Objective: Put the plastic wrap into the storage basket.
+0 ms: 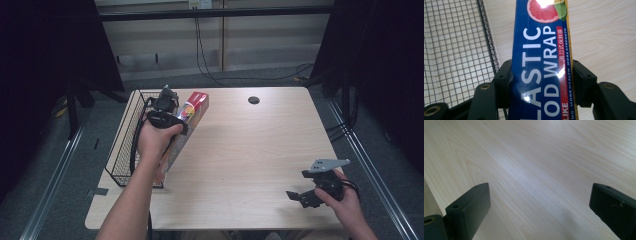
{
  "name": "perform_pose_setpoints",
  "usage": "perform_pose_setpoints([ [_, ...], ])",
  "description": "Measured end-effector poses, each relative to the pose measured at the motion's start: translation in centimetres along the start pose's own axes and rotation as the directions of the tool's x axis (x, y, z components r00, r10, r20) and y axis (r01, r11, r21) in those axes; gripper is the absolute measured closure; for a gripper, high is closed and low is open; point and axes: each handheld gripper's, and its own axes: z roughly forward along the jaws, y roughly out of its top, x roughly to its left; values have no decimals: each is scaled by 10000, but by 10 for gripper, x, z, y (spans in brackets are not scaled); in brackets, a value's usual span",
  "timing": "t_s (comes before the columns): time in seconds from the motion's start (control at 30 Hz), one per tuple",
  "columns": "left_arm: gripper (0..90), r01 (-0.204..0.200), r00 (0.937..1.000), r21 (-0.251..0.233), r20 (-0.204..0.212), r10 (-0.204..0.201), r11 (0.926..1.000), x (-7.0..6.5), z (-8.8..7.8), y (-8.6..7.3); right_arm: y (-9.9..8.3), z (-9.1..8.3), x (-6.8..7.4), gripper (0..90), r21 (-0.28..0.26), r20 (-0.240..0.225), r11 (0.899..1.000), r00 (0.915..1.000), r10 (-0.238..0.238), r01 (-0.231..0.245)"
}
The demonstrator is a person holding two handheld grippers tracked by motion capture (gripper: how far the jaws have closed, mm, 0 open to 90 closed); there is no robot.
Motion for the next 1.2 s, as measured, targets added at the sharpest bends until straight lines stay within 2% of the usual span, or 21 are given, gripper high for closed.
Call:
perform_pose_setpoints([
  [0.1, 441, 3, 9999, 43, -119, -2, 10000, 3, -2, -1, 0, 0, 0, 31, 6, 9, 10000, 10000, 10, -10],
  [0.2, 441, 243, 9997, -42, -99, -244, 9997, 5, -4, -3, 0, 0, 0, 31, 4, 25, 10000, 10000, 24, -24],
  [0.23, 441, 174, 9998, 30, -100, -174, 9998, 6, -5, -4, 0, 0, 0, 31, 11, 24, 10000, 10000, 22, -22],
  [0.43, 442, 336, 9993, 43, -169, -335, 9994, 11, -8, -8, 0, 0, 1, 31, 28, 45, 10000, 10000, 60, -60],
  [0.5, 442, 517, 9986, 10, -114, -516, 9987, 13, -10, -9, 0, 0, 0, 31, 4, 49, 10000, 10000, 43, -43],
  [0.73, 442, 601, 9976, 46, -332, -599, 9982, 23, -17, -14, 0, 0, 1, 31, 10, 43, 10000, 10000, 60, -60],
  [0.8, 442, 760, 9964, -17, -373, -760, 9971, 25, -19, -15, 0, 1, 1, 31, 16, 53, 10000, 10000, 69, -69],
  [0.97, 442, 876, 9948, 52, -522, -872, 9961, 33, -22, -19, 0, 1, 1, 31, 23, 33, 10000, 10000, 55, -55],
  [1.2, 441, 1132, 9912, -99, -680, -1136, 9935, 43, -27, -23, 0, 1, 1, 31, 39, 23, 10000, 10000, 71, -71],
])
